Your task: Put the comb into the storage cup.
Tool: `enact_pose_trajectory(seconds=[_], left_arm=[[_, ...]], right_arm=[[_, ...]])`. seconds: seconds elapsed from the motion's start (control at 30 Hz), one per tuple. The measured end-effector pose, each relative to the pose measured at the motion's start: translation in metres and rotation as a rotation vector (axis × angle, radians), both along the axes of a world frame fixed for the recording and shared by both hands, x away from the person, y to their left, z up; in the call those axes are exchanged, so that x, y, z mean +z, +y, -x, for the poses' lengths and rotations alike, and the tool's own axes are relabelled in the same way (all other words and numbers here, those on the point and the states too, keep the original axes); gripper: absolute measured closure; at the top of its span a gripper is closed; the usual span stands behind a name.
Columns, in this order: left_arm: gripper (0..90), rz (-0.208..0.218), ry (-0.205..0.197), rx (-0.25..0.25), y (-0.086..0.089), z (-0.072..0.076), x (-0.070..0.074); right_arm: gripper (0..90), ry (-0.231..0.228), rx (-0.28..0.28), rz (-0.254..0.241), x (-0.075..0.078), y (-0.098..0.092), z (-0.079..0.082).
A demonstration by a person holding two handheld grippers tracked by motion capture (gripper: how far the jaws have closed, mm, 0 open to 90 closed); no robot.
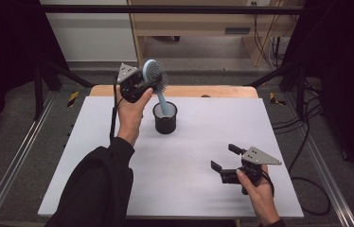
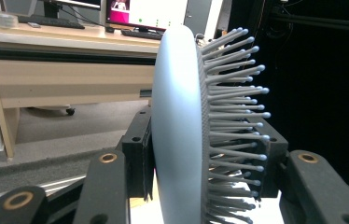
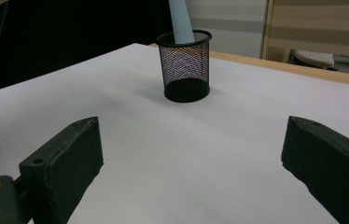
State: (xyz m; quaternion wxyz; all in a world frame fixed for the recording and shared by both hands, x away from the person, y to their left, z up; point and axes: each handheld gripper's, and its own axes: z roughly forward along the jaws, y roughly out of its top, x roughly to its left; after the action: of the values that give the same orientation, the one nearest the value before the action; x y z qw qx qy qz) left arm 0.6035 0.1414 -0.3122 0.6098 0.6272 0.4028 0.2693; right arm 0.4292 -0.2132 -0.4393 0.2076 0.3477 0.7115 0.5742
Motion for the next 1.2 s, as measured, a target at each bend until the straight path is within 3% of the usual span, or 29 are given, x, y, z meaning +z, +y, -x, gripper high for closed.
enact_pose_trajectory(seconds=[1.2], left_arm=[[51.2, -0.054, 0.028, -0.010, -0.003, -0.002, -0.021]], right_arm=[[5.0, 0.007, 0.000, -0.004, -0.001, 0.001, -0.001]])
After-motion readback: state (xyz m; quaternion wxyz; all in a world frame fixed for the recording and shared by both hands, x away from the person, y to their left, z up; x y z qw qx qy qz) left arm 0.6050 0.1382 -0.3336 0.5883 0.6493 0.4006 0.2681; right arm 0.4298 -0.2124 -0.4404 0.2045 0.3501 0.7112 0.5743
